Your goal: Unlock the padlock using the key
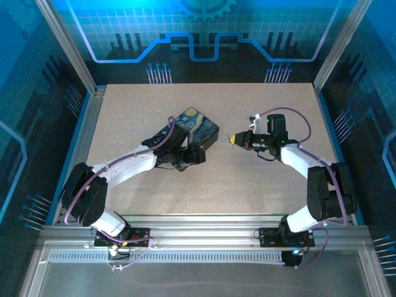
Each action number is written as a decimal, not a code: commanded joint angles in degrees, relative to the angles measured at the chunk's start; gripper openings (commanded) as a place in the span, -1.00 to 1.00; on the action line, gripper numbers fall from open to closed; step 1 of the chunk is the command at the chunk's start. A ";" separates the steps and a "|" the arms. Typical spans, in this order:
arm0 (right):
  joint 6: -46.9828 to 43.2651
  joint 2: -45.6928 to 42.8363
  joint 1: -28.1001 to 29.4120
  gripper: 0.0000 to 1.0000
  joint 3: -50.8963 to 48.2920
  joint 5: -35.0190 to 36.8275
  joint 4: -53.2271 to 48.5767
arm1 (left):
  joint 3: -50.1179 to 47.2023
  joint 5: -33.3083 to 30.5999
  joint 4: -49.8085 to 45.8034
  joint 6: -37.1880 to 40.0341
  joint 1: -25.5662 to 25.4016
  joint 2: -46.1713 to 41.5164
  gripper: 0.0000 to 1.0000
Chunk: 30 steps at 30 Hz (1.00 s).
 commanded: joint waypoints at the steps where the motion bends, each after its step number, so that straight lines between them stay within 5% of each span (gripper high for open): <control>1: -2.04 -1.77 -0.34 -1.00 0.59 -0.57 -2.18 | -0.38 -10.06 -5.41 -1.58 3.40 2.02 0.40; 10: -2.09 -2.03 1.72 -1.00 1.29 -0.77 -2.13 | 3.29 -22.90 -3.04 1.92 6.33 5.81 0.43; 30: -2.16 -1.77 4.93 -1.00 1.27 -0.15 -1.61 | 10.43 -38.14 1.75 -2.55 -1.41 18.35 0.42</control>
